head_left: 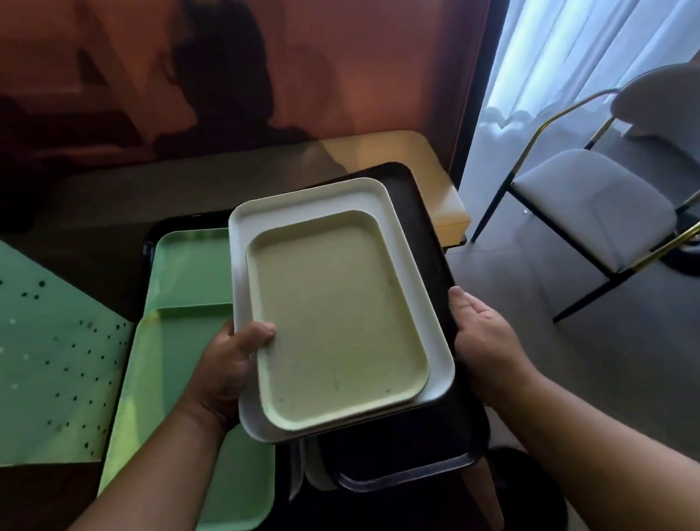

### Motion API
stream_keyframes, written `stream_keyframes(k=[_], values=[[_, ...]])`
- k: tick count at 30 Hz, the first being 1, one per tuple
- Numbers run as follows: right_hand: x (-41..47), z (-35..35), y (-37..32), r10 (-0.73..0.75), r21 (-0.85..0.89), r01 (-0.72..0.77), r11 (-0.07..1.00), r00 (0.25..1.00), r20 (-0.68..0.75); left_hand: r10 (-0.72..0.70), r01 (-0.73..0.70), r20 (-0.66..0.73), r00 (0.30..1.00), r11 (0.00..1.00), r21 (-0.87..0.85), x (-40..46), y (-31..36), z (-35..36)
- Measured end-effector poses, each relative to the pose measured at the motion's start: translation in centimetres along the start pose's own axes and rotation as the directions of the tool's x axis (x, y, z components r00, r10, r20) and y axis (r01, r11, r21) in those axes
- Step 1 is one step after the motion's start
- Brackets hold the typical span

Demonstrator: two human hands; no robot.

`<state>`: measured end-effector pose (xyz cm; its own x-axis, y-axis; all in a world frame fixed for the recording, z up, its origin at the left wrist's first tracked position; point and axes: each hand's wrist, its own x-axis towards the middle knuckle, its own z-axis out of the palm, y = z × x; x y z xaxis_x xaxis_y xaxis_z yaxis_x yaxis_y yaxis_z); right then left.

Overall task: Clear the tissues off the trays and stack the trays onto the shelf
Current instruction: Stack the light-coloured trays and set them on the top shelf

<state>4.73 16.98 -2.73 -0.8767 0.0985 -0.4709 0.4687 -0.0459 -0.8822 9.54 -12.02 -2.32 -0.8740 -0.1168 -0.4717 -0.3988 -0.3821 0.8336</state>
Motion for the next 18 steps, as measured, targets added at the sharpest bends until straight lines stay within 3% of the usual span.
stream_keyframes(k=[3, 8, 11, 15, 18], values=[[-1.8, 0.0, -1.2, -0.018, 0.069, 0.016, 0.997, 0.999, 0.031, 0.011, -0.011, 0.010, 1.000, 0.999, -0.035, -0.7, 0.2, -0.2], [-3.2, 0.4, -1.7, 0.016, 0.129, -0.042, 0.991, 0.980, 0.200, 0.010, -0.009, 0.023, 1.000, 0.997, -0.071, -2.0, 0.8, 0.2], [-3.7, 0.9, -1.6, 0.051, 0.102, -0.085, 0.991, 0.953, 0.299, 0.003, -0.003, -0.017, 1.000, 0.999, -0.042, -2.9, 1.2, -0.9], [-4.5, 1.9, -2.9, 0.211, 0.073, -0.269, 0.960, 0.874, 0.438, 0.123, -0.121, -0.048, 0.991, 0.992, 0.040, -4.1, 1.3, -2.2], [-4.6, 3.4, -2.5, 0.190, -0.034, -0.197, 0.980, 0.868, 0.459, 0.183, -0.178, -0.074, 0.980, 0.981, 0.074, -5.1, 1.5, -2.7]])
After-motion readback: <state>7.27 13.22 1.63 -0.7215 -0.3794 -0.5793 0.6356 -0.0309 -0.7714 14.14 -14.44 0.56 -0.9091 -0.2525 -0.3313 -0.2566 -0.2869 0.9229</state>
